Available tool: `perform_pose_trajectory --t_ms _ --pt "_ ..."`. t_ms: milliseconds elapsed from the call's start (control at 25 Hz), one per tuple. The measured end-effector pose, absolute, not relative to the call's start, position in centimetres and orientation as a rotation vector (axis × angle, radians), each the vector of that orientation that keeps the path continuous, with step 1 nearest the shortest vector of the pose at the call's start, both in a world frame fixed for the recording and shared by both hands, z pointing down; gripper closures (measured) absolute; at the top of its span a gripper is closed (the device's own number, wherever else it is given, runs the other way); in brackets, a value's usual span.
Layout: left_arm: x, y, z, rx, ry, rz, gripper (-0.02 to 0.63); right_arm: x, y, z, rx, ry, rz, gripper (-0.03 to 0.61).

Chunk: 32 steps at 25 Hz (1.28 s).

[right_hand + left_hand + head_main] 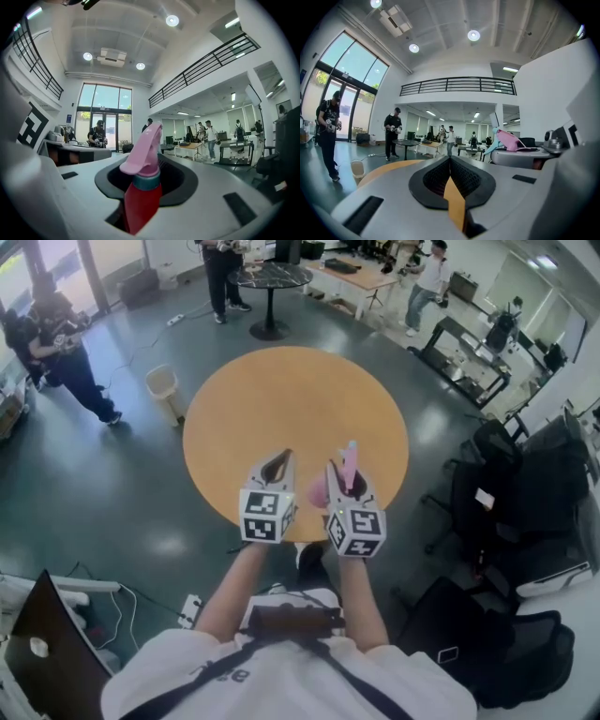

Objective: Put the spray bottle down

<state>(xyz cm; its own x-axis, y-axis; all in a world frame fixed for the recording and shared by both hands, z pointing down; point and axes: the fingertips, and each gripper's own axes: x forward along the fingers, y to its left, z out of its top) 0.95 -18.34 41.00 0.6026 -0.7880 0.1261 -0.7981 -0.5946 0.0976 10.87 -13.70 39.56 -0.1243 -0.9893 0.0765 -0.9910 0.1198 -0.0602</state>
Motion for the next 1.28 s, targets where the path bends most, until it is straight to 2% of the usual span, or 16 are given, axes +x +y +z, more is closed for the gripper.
perform_pose_trajectory --t_ms 760,1280 --pt "6.7 -32.6 42.9 2.701 -1.331 0.079 0.602 15.1 -29.6 42.4 1.961 -2.327 0.193 0.423" --pt "7.4 -38.2 48.7 2.607 -1.356 0.239 0.601 15.6 -36.8 46.1 1.887 -2.343 0.275 0.425"
